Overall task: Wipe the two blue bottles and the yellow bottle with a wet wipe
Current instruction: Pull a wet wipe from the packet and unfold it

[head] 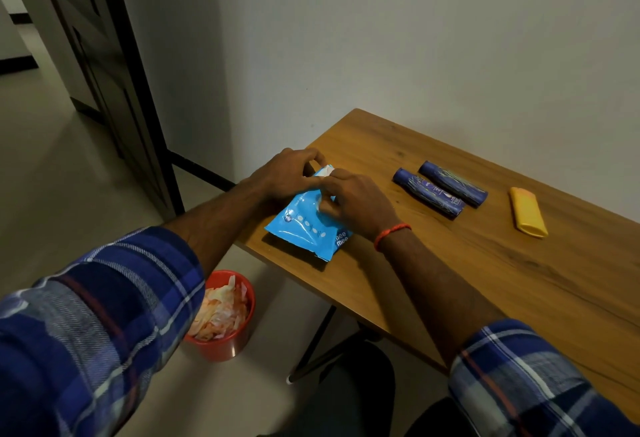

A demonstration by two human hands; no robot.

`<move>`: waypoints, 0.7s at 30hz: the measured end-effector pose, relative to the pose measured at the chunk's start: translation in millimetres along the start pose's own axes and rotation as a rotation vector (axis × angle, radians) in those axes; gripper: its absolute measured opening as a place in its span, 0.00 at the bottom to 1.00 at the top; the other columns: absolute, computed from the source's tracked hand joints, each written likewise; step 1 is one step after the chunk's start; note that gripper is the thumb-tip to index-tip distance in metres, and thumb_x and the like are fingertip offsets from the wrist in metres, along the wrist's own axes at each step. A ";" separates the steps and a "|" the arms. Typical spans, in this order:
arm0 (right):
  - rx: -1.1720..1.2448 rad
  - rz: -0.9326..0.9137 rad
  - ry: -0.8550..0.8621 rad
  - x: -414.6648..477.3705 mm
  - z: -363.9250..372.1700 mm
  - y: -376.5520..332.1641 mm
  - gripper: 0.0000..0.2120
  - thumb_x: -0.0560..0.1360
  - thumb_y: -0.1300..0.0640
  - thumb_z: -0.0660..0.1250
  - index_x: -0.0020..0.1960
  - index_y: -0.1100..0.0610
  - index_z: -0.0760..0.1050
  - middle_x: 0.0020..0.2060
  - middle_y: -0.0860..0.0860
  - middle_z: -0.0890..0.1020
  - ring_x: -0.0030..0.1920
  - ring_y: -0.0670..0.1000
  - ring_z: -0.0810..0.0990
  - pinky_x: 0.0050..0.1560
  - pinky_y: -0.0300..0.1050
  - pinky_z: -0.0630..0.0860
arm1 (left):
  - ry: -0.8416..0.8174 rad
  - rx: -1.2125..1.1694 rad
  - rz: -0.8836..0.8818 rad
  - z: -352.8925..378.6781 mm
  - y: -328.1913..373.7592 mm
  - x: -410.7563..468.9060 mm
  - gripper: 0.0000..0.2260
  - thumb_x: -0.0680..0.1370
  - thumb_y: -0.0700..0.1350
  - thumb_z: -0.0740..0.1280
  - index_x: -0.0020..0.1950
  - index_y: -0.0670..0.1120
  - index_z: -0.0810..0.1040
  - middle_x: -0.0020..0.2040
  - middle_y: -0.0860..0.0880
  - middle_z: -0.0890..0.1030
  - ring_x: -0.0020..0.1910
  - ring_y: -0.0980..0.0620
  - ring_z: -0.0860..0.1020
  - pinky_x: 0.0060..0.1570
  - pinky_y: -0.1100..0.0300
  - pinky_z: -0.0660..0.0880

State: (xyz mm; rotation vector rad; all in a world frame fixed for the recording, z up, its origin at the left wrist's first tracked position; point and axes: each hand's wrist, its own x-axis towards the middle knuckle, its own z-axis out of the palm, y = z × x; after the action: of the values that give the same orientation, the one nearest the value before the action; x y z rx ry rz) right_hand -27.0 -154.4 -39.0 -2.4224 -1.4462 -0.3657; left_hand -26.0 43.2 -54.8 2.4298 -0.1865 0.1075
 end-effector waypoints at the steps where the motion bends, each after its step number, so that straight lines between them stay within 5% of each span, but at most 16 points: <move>1: 0.023 0.017 0.030 -1.6 0.3 0.9 0.11 0.76 0.56 0.69 0.57 0.55 0.77 0.49 0.55 0.81 0.45 0.49 0.78 0.43 0.41 0.74 | 0.013 -0.005 0.009 -0.2 -1.3 0.2 0.20 0.75 0.57 0.72 0.62 0.50 0.73 0.55 0.47 0.83 0.47 0.51 0.83 0.51 0.55 0.82; 8: 0.191 0.156 0.062 -5.7 -2.2 7.6 0.06 0.78 0.54 0.66 0.48 0.53 0.68 0.46 0.51 0.75 0.42 0.44 0.71 0.39 0.31 0.66 | 0.056 -0.032 0.066 -3.6 2.9 0.0 0.17 0.76 0.55 0.72 0.59 0.48 0.75 0.53 0.47 0.84 0.47 0.51 0.83 0.51 0.53 0.83; 19: 0.394 0.193 0.217 -1.7 -15.8 -0.6 0.04 0.81 0.57 0.56 0.48 0.56 0.65 0.37 0.59 0.76 0.34 0.58 0.78 0.31 0.53 0.75 | 0.069 0.014 0.080 -0.4 6.9 -2.3 0.17 0.74 0.54 0.75 0.57 0.46 0.78 0.51 0.48 0.84 0.45 0.52 0.82 0.50 0.53 0.83; 21: 0.426 0.195 0.299 -0.5 -20.3 -3.1 0.05 0.78 0.55 0.56 0.47 0.56 0.65 0.36 0.57 0.75 0.34 0.56 0.77 0.31 0.50 0.75 | 0.065 0.039 0.067 -1.1 7.0 -1.5 0.18 0.73 0.54 0.76 0.57 0.48 0.78 0.52 0.49 0.84 0.45 0.52 0.82 0.51 0.53 0.83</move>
State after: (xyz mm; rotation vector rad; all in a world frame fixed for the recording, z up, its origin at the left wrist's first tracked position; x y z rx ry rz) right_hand -31.3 -161.1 -20.1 -2.0392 -1.0278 -0.3194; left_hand -28.6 38.8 -49.7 2.4550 -0.2389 0.2221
